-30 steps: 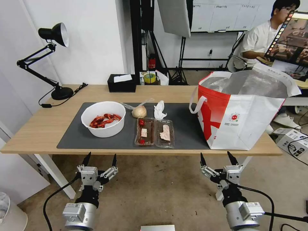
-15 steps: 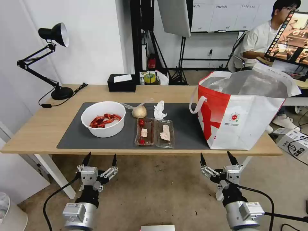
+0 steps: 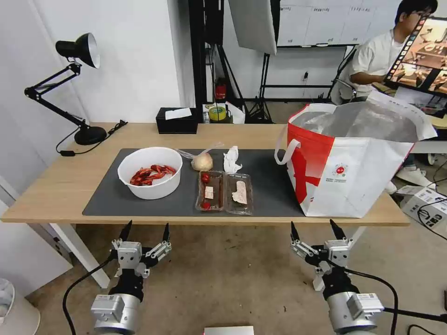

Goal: Pick up the trash from the table and place it into the takeout bag.

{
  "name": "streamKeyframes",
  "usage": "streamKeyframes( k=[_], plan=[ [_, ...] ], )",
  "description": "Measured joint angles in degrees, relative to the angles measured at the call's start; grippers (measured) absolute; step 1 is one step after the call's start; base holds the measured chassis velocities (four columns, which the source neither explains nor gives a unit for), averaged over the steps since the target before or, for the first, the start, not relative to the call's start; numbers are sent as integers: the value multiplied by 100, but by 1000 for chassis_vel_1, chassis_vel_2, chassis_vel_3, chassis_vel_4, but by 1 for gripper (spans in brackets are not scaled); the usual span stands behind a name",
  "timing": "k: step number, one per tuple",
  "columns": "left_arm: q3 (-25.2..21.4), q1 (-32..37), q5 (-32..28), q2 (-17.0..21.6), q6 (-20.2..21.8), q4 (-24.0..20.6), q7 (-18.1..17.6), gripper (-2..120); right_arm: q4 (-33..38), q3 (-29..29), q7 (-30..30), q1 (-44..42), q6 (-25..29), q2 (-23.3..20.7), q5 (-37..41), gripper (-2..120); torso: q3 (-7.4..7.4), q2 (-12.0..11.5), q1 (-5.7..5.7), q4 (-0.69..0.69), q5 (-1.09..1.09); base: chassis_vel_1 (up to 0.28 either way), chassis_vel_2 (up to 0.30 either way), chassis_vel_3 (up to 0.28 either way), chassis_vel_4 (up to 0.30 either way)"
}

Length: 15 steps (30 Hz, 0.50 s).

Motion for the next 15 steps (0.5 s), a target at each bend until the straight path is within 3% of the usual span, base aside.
streamKeyframes(
  k=[3,5,7,9,11,15],
  plan=[
    [-11,-92,-197,98,174,-12,-122,100,-18,46,0,158,-237,-235,296,100,0,-1,0,2,1,0,0,0,0],
    [-46,-334,-675,342,587,-60,-418,100,-53,127,0,432,-663,-664,829,100,0,0,1,0,1,0,0,0,0],
    [-53,-391,-793,400,690,-72,-495,100,-59,143,1,482,-739,-734,926,100,0,-1,0,1,0,0,0,0,0],
    [-64,-539,-1038,555,864,-85,-638,100,-95,228,0,782,-1202,-1193,1505,100,1,-1,0,2,-1,0,0,0,0],
    [-79,-609,-1162,626,934,-87,-714,100,-104,252,1,863,-1324,-1313,1658,100,1,0,0,2,1,0,0,0,0],
    [-144,-999,-1881,1027,1383,-97,-1146,100,-145,358,0,1214,-1859,-1852,2336,100,1,-1,1,1,0,0,0,0,0]
  ],
)
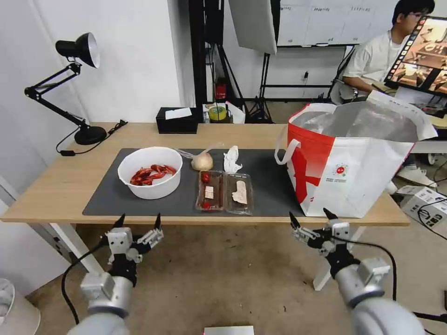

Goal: Pick up the trash from the table and place it into the takeout bag.

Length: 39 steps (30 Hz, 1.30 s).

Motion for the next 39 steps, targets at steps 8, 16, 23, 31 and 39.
streamKeyframes(
  k=[8,16,23,31,39],
  plan=[
    [10,62,-211,73,10,-35,-25,100,-160,-197,-496,84,452,5,370,100,0,0,-1,0,0,0,0,0,0],
    [42,186,-110,13,-124,-35,87,100,-188,-235,-495,86,507,74,335,100,0,0,0,0,0,0,0,0,0],
    [146,246,-94,-26,-284,-36,199,100,-226,-256,-431,108,625,106,461,100,0,0,0,0,0,0,0,0,0],
    [198,246,-94,-47,-437,-3,259,100,-172,-373,86,153,744,212,1734,100,-1,0,0,-1,0,0,0,0,0],
    [115,294,-101,21,-498,9,268,100,149,-677,893,420,591,353,4658,100,-1,0,0,0,-1,0,0,0,0]
  ],
)
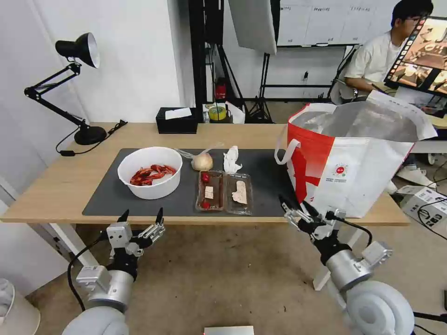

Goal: Pick up the trash from the table and place it into the takeout bag.

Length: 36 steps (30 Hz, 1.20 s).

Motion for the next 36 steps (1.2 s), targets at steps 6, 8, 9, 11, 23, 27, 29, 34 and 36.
streamKeyframes(
  k=[6,8,9,11,23,27,29,34,36],
  plan=[
    [-68,16,-48,130,-1,30,2,100,-15,-234,683,345,30,131,1601,100,0,0,0,0,0,0,0,0,0],
    [-94,-2,-79,175,-1,56,3,100,-46,-291,843,410,50,159,1826,100,0,0,0,0,0,0,0,0,0],
    [-117,-13,-101,219,-1,71,3,100,-76,-352,973,462,63,181,1954,100,0,0,0,0,-1,0,0,0,0],
    [-140,-16,-121,269,0,77,5,100,-108,-427,1091,505,86,207,2051,100,0,0,0,0,0,0,0,0,0],
    [-270,53,-295,700,6,186,171,100,-596,-1074,1645,857,429,799,2210,100,0,0,0,0,0,0,0,0,0],
    [-300,58,-322,741,-4,252,172,100,-792,-1175,1707,969,483,1003,2203,100,0,0,0,0,0,0,0,0,0],
    [-307,63,-327,743,-8,292,172,100,-904,-1287,1714,1029,649,1105,2161,100,0,0,0,1,-1,0,0,0,0],
    [-318,69,-329,725,-26,366,167,100,-1037,-1498,1652,1025,1066,1239,2019,100,0,0,0,0,0,0,0,0,0],
    [-319,71,-329,723,-28,375,167,100,-1056,-1536,1639,1015,1157,1266,1969,100,0,0,0,0,0,0,0,0,0]
  ],
)
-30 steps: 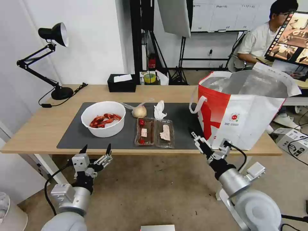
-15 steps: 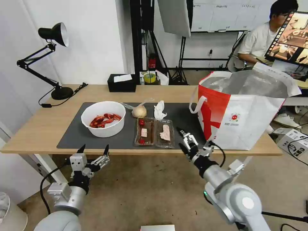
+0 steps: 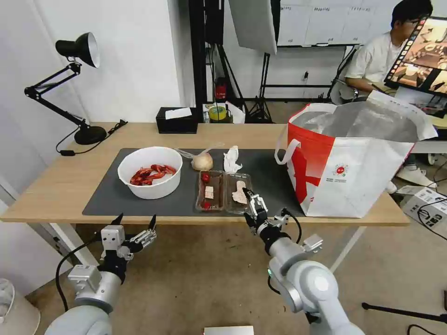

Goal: Pick up the trash from the table and place it into the takeout bag.

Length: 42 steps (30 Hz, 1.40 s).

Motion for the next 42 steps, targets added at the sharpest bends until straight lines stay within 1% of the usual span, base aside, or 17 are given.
streamKeyframes(
  k=[2,6,42],
  plan=[
    [-4,4,0,-4,-10,20,0,100,-20,-69,-21,-28,155,53,-99,100,0,0,0,0,0,0,0,0,0],
    [-7,7,0,-13,-26,39,-1,100,-44,-127,-55,-75,235,114,-208,100,0,0,0,0,0,0,0,0,0],
    [-75,205,82,-166,-159,31,-20,100,-442,-261,51,217,187,279,-210,100,0,0,0,0,1,0,0,0,0]
  ],
)
